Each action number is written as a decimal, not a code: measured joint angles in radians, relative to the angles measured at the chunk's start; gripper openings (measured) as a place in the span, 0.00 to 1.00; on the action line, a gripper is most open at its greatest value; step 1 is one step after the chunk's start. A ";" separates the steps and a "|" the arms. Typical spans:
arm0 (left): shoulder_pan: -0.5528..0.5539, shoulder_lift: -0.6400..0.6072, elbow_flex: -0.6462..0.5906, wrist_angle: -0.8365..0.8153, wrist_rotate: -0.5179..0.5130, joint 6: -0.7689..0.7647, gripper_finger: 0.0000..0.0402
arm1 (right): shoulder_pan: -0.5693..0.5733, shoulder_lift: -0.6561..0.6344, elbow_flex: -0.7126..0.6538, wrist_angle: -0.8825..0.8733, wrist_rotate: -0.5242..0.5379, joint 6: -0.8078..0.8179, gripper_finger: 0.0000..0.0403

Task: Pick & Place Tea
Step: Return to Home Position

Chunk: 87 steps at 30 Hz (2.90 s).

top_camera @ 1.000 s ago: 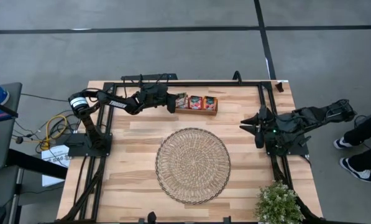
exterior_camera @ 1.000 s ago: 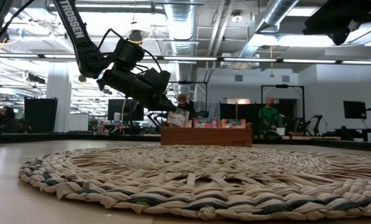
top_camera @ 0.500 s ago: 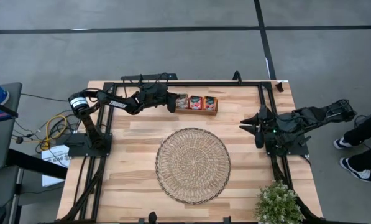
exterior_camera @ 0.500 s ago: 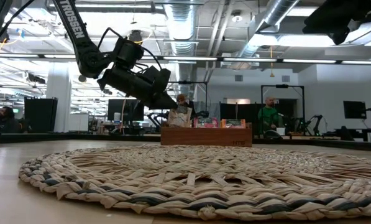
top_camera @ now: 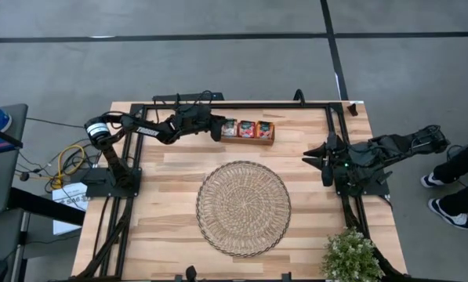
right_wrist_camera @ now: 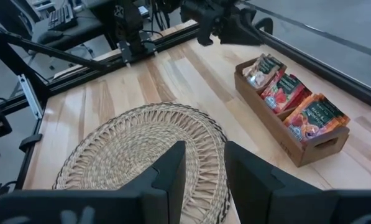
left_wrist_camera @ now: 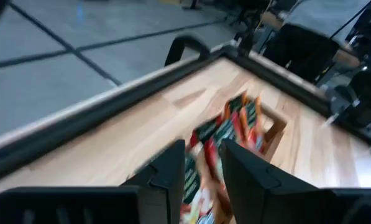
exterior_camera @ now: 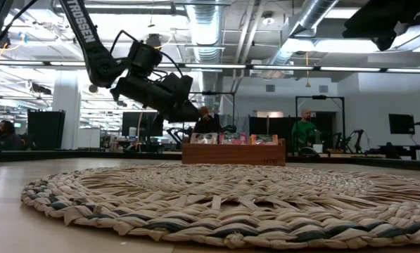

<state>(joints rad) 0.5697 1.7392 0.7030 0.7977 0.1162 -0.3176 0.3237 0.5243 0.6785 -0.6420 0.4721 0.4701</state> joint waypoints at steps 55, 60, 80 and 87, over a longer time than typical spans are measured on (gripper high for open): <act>-0.014 -1.096 -0.499 -0.263 0.430 -0.194 0.24 | 0.001 -0.522 -0.465 0.589 -0.335 -0.086 0.26; -0.014 -1.212 -0.541 -0.309 0.411 -0.193 0.24 | 0.001 -0.522 -0.531 0.666 -0.342 -0.071 0.26; -0.080 -1.531 -0.693 -0.483 0.060 -0.022 0.24 | -0.044 -0.522 -0.593 0.569 -0.138 -0.086 0.25; -0.087 -1.526 -0.695 -0.580 -0.018 0.014 0.24 | -0.091 -0.522 -0.593 0.558 -0.076 -0.148 0.25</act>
<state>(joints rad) 0.4824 0.2134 0.0083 0.2177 0.0982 -0.3040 0.2331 0.0025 0.0856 -0.0837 0.3960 0.3218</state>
